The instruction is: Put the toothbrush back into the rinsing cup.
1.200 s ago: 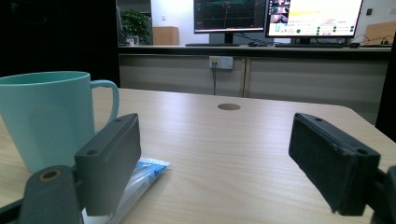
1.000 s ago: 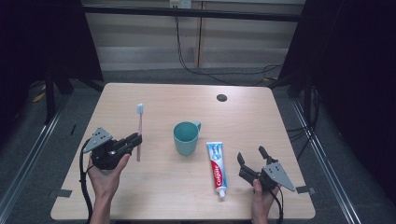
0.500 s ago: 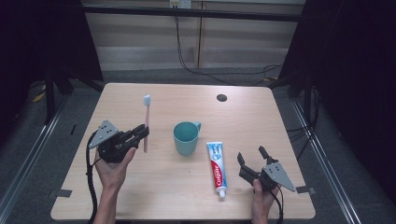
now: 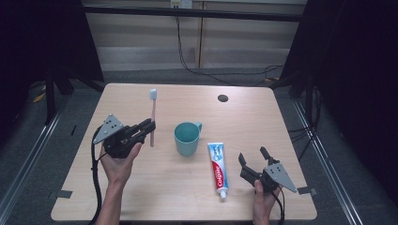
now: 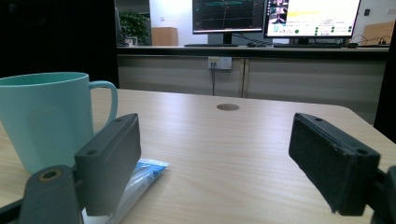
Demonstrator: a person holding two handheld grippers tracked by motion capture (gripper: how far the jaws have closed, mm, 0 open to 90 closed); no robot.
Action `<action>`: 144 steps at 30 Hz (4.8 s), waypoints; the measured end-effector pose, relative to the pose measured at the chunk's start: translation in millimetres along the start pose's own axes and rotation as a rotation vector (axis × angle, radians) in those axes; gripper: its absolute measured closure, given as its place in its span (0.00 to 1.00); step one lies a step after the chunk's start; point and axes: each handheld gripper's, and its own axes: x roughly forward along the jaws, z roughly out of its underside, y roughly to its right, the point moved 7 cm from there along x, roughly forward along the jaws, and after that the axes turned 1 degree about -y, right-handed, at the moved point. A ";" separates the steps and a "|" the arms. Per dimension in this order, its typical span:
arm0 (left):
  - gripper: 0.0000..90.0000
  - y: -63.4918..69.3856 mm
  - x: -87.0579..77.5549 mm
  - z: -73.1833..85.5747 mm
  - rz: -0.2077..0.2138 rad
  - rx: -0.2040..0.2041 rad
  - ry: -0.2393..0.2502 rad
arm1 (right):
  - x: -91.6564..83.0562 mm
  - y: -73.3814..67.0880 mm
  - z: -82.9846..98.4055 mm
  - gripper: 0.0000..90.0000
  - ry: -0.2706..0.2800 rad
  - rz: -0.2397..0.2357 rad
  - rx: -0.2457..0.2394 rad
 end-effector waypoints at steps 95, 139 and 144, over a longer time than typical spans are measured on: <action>0.79 24.9 99.5 50.6 0.117 -0.060 -0.082 | 0.1 0.1 0.0 0.18 0.000 0.004 0.001; 0.18 -9.2 39.0 55.2 0.037 -0.002 -0.098 | 1.5 -0.9 0.4 0.18 -0.014 -0.013 -0.003; 0.18 -18.5 26.5 72.6 -0.018 -0.007 -0.128 | 0.7 -0.3 0.1 0.18 -0.004 -0.008 0.001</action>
